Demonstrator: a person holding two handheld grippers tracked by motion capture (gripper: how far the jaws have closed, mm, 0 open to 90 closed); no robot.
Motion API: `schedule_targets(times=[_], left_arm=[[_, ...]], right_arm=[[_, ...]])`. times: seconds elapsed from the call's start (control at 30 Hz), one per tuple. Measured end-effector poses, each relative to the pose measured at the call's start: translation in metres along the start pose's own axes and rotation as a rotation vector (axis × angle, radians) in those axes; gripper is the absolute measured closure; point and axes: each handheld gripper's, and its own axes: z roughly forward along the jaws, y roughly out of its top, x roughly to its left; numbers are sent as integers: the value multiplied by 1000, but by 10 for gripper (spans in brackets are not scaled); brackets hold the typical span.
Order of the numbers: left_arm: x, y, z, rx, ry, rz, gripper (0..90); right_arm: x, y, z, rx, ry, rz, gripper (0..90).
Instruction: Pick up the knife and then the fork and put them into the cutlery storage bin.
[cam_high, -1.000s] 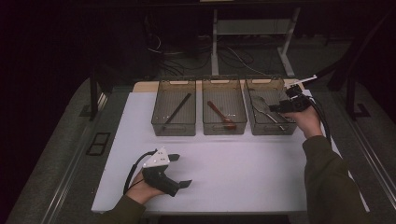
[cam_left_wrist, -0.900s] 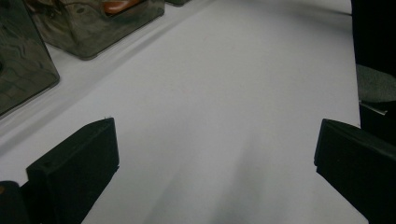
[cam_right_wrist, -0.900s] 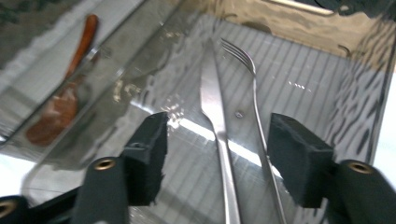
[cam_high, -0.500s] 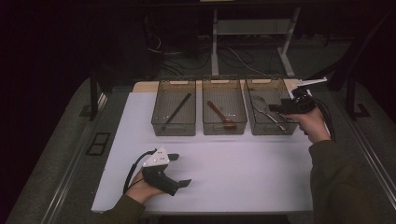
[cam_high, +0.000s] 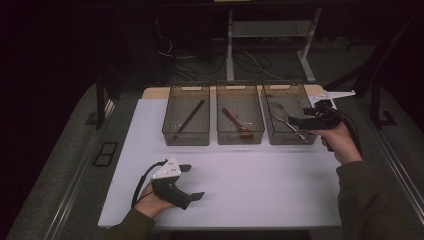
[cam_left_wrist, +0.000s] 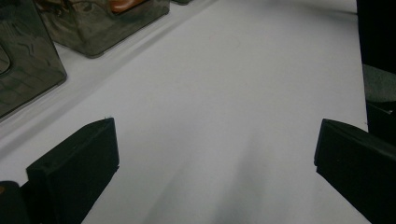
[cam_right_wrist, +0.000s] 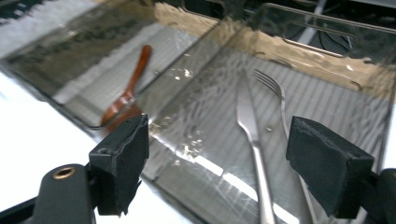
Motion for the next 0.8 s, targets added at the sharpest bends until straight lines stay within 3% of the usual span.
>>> schedule_targets(times=[0.27,0.4,0.8], left_arm=[[-1,0,0,4,0,2,0],[-1,0,0,3,0,0,0],[-2,0,1,5,1,2,0]], right_arm=[[17,-11,-9,-30,49,-17,201],[25,-18,-12,-38,34,-32,188],[48,-43,-20,-48,65,-72,138]])
